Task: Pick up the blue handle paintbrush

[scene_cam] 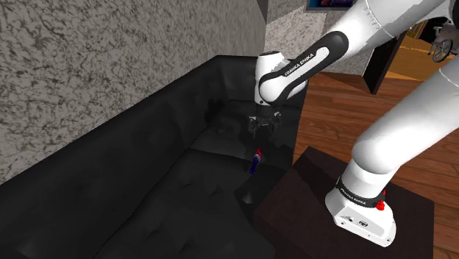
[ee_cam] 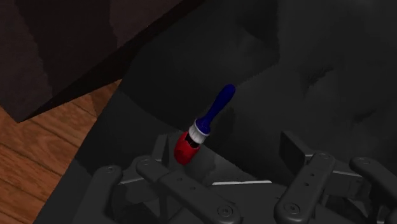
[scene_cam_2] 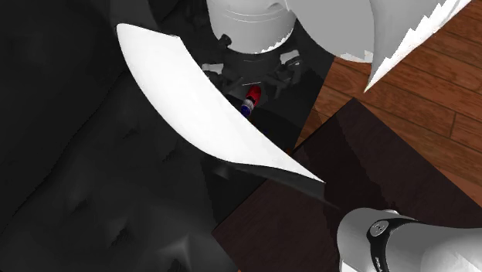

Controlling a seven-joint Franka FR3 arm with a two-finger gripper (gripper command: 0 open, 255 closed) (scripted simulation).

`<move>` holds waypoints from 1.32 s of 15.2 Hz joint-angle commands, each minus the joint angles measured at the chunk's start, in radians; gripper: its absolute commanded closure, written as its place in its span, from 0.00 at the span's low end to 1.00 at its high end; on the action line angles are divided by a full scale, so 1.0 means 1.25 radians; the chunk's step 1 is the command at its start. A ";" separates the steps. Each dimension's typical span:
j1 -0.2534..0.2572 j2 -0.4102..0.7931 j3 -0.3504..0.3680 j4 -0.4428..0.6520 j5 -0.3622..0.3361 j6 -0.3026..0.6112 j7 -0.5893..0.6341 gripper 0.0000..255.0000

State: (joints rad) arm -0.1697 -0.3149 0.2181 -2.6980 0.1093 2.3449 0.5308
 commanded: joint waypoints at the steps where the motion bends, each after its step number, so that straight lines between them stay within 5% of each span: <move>1: -0.016 0.069 0.018 0.002 -0.017 0.068 0.059 0.00; 8: -0.065 0.325 0.024 0.047 -0.179 0.261 0.310 0.00; 14: -0.009 0.539 -0.086 0.132 -0.332 0.374 0.534 0.00; 20: 0.027 0.631 -0.133 0.166 -0.365 0.432 0.576 0.00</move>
State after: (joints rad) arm -0.1413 0.4541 0.0609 -2.4982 -0.3398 2.8723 1.2461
